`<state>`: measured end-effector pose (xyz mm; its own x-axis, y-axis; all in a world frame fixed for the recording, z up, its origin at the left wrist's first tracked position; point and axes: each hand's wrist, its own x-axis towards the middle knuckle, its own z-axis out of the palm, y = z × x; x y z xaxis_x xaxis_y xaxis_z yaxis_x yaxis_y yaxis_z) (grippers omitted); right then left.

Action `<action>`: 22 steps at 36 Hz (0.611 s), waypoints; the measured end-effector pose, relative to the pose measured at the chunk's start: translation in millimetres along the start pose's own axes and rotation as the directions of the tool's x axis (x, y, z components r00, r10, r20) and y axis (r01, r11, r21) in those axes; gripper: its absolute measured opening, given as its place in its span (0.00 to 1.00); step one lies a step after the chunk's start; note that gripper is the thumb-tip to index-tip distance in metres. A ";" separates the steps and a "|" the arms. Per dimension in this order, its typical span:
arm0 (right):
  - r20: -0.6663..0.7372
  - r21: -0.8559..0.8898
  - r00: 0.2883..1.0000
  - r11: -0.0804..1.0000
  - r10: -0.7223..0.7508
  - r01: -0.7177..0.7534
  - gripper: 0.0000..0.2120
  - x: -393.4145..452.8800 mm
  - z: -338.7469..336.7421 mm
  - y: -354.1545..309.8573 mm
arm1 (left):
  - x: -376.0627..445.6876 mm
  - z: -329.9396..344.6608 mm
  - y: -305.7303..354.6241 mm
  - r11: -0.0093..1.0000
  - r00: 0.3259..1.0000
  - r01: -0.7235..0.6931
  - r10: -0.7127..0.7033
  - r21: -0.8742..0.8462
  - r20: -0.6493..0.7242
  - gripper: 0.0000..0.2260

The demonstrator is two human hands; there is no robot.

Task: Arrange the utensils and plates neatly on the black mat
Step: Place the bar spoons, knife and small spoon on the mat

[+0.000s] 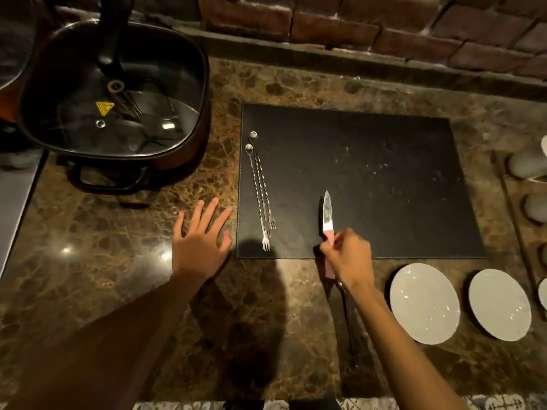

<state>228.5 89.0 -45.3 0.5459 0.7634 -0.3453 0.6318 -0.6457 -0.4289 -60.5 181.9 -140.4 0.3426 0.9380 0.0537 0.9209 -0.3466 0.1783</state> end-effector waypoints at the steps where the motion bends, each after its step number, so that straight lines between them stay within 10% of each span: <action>1: 0.002 -0.007 1.000 1.000 0.006 -0.006 0.12 16.5 -1.5 -4.0 | 0.1 -0.3 0.0 1.000 1.000 0.003 -0.003 0.010 0.020 0.24; 22: 0.049 -0.041 0.997 0.998 -0.052 0.054 0.15 90.6 -1.7 -18.8 | -0.6 1.3 -3.3 0.997 0.998 -0.008 0.004 0.075 0.055 0.25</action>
<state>267.0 170.3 -67.1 0.4850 0.7957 -0.3629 0.6823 -0.6038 -0.4122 -63.5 182.4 -142.3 0.3563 0.9344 0.0003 0.9294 -0.3544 0.1036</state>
